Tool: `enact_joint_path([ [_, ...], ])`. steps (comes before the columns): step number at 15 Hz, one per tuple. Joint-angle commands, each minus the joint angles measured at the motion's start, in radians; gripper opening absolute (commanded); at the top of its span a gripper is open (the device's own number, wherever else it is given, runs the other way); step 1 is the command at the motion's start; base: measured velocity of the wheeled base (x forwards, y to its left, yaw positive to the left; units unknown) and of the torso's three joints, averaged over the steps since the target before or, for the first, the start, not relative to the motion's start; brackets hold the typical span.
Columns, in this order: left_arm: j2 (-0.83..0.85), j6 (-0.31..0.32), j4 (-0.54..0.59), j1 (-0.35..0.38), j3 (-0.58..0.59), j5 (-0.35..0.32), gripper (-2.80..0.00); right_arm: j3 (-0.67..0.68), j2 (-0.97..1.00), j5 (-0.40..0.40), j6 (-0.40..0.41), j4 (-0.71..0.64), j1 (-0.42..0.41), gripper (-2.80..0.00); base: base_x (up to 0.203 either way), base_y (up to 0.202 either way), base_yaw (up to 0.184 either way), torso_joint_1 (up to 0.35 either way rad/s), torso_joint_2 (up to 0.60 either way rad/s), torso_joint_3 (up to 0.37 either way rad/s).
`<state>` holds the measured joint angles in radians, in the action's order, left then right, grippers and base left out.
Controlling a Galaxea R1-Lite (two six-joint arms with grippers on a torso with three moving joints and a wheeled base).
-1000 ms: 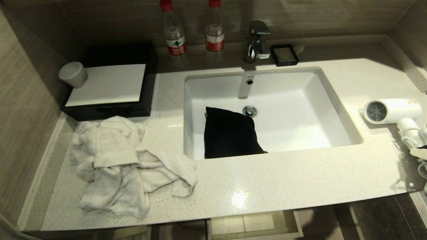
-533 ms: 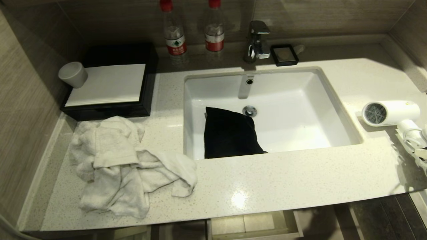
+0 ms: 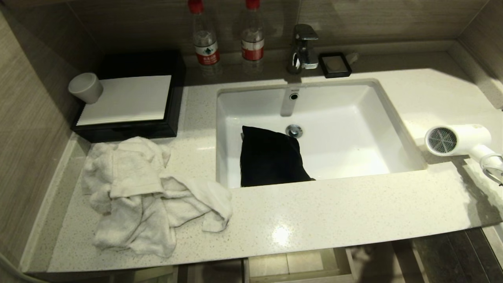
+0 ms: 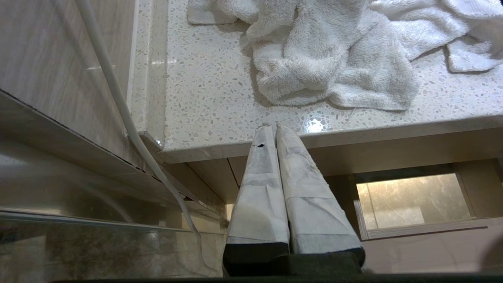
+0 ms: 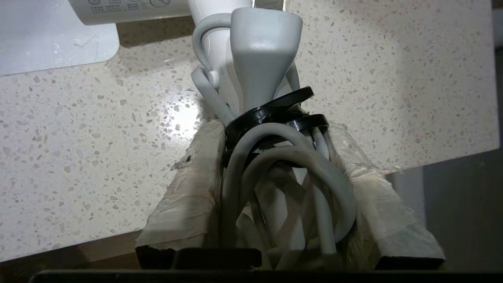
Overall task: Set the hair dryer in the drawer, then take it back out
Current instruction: Pick up the hairdryer
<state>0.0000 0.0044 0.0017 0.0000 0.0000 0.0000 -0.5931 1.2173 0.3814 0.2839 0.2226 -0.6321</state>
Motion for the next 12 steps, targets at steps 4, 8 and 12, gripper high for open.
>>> enact_joint_path([
  [4, 0.0, 0.0, 0.0, 0.0, 0.002, 0.0, -2.8, 0.0, -0.03, -0.069, 0.074, 0.003, 0.003, -2.8, 0.0, 0.0, 0.0, 0.0, 0.0, 0.0],
  [8, 0.0, 0.0, 0.0, 0.0, 0.002, 0.0, -2.8, 0.003, -0.053, -0.07, 0.075, -0.01, 0.003, -2.8, 0.0, 0.0, 0.0, 0.0, 0.0, 0.0],
  [12, 0.0, 0.0, 0.0, 0.0, 0.002, 0.0, -2.8, 0.002, -0.091, -0.068, 0.075, -0.012, 0.004, -2.8, 0.0, 0.0, 0.0, 0.0, 0.0, 0.0],
])
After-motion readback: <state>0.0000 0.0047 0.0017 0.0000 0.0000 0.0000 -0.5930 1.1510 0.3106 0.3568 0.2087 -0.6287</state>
